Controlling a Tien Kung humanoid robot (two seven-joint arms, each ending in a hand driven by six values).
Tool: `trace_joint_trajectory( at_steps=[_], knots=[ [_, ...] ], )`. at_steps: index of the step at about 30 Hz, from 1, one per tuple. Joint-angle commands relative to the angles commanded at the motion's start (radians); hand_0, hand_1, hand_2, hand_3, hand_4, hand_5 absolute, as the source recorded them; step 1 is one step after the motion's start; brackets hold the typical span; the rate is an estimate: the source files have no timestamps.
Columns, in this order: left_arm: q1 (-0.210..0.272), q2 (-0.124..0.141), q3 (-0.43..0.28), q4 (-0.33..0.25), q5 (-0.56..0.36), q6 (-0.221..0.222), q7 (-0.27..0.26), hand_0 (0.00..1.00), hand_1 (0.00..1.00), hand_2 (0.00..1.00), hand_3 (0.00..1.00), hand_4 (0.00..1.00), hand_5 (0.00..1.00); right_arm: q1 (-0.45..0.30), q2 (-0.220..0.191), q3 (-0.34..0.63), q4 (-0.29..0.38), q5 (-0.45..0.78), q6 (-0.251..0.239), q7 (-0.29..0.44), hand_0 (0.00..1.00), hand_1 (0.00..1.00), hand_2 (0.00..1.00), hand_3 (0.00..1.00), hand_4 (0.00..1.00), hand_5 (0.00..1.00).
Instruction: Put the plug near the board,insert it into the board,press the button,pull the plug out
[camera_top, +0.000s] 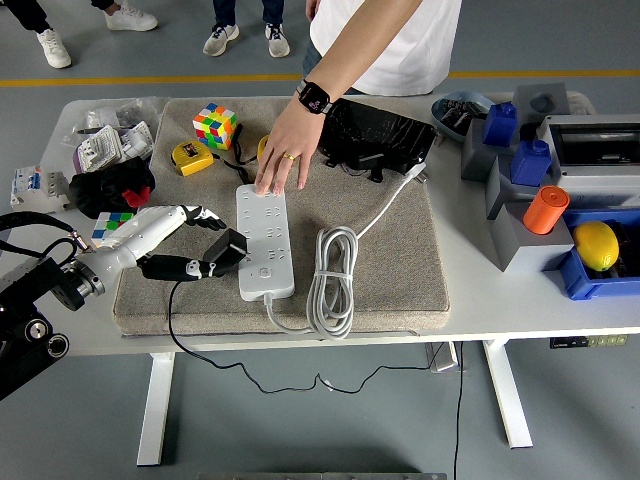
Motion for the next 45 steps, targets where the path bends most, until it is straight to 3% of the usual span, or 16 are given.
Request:
trace_joint_trajectory(
  at_steps=[8, 45],
  knots=[
    [-0.004, -0.007, 0.036, 0.025, -0.001, -0.007, 0.009, 0.658, 0.696, 0.694, 0.694, 0.96, 0.727, 0.0, -0.004, -0.005, 0.001, 0.001, 0.0, 0.001, 0.706, 0.71, 0.707, 0.597, 0.998, 0.595],
    [-0.051, -0.037, 0.081, -0.015, 0.004, 0.001, 0.003, 0.656, 0.694, 0.69, 0.689, 0.949, 0.721, 0.0, 0.0, 0.002, 0.006, -0.004, -0.001, 0.002, 0.705, 0.709, 0.706, 0.597, 0.998, 0.595]
  ],
)
